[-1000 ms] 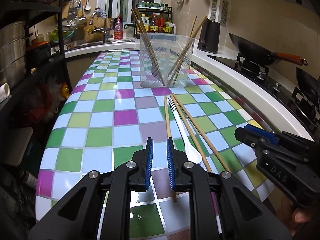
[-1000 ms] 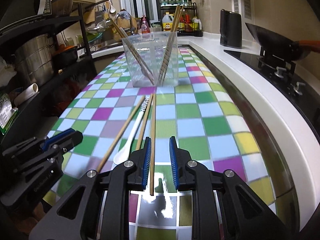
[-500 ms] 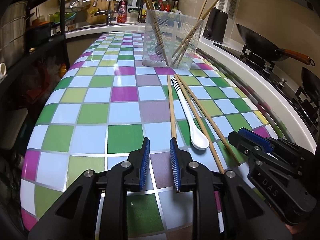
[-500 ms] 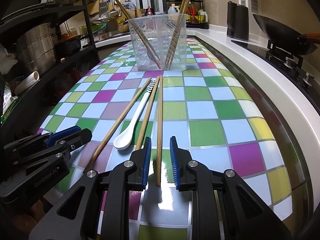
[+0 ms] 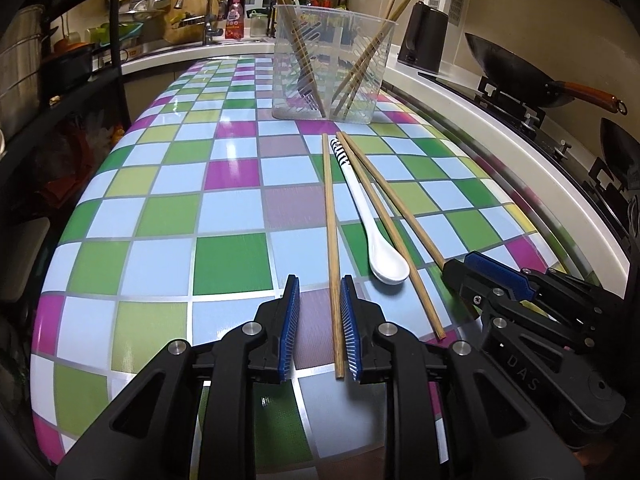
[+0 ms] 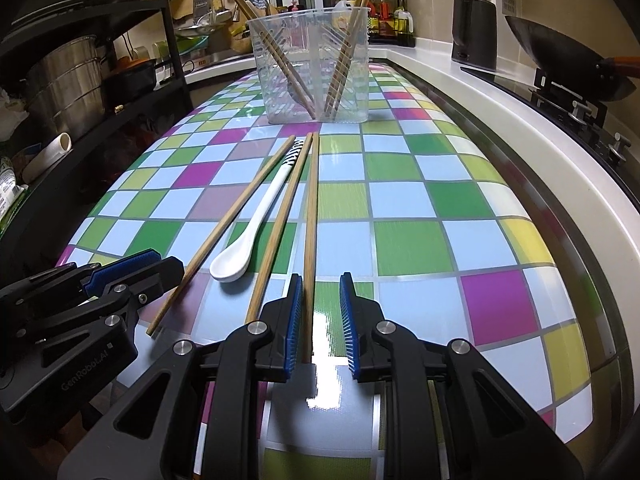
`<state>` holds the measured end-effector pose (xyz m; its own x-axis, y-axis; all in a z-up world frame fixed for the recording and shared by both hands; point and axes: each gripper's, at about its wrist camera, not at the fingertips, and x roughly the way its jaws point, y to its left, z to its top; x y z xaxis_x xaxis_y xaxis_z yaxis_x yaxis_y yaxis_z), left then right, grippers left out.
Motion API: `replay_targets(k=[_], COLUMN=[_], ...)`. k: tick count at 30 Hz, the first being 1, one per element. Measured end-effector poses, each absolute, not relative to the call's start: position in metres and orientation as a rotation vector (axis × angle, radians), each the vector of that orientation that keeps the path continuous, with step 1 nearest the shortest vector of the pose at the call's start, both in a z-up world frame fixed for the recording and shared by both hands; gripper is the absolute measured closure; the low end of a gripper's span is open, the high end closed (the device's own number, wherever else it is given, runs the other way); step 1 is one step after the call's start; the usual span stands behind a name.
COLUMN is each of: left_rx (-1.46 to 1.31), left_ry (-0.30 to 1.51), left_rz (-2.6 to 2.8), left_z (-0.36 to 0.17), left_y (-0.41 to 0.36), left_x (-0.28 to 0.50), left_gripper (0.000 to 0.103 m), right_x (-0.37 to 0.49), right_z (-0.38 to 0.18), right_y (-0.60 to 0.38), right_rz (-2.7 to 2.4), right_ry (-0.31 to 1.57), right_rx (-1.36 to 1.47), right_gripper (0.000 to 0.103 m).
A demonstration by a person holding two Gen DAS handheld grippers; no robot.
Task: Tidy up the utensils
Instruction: 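Close the right tool on a chopstick while the left grasps another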
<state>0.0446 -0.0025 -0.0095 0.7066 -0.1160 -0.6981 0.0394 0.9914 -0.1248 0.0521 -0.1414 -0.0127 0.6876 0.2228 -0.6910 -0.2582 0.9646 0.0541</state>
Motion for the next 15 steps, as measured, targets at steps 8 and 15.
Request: replay_targets(k=[8, 15], left_rx=[-0.073, 0.005], left_ry=[0.783, 0.773], left_rz=[-0.083, -0.059], left_z=[-0.012, -0.013], left_y=[-0.008, -0.015], left_x=[0.046, 0.044], left_gripper=[0.081, 0.082], right_x=[0.052, 0.05], right_z=[-0.014, -0.014], right_y=[-0.144, -0.145], right_rz=[0.26, 0.241], right_ry=[0.76, 0.751], right_rx=[-0.052, -0.058], right_gripper=[0.097, 0.098])
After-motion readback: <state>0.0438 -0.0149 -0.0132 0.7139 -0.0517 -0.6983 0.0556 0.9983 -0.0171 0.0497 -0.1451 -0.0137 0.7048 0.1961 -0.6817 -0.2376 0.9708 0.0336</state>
